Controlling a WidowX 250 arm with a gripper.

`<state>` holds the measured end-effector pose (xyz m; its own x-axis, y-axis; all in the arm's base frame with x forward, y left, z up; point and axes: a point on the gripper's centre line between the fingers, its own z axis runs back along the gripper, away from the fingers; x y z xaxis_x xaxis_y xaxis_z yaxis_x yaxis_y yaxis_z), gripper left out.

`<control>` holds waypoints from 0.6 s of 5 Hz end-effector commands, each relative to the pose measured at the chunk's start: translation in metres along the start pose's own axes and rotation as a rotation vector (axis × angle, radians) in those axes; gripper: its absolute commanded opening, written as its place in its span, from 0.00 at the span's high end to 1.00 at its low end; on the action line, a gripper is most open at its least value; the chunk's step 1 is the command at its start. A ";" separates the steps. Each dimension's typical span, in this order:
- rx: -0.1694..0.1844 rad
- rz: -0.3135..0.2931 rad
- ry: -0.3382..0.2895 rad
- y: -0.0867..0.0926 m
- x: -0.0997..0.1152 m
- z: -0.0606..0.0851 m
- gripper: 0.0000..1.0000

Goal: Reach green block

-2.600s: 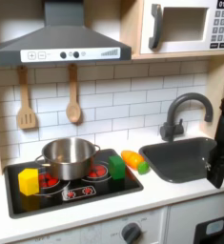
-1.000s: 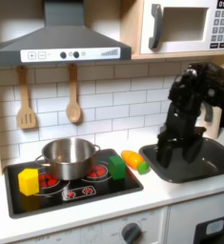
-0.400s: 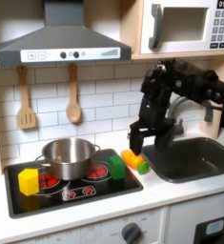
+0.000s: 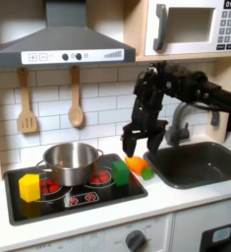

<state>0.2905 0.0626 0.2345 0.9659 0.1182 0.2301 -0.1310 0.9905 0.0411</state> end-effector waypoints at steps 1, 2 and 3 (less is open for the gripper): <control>0.008 0.022 0.010 0.000 0.024 -0.018 0.00; 0.019 0.014 0.030 -0.004 0.027 -0.028 0.00; 0.021 0.040 0.039 -0.002 0.033 -0.035 0.00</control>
<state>0.3307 0.0664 0.2082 0.9677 0.1597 0.1948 -0.1731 0.9834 0.0537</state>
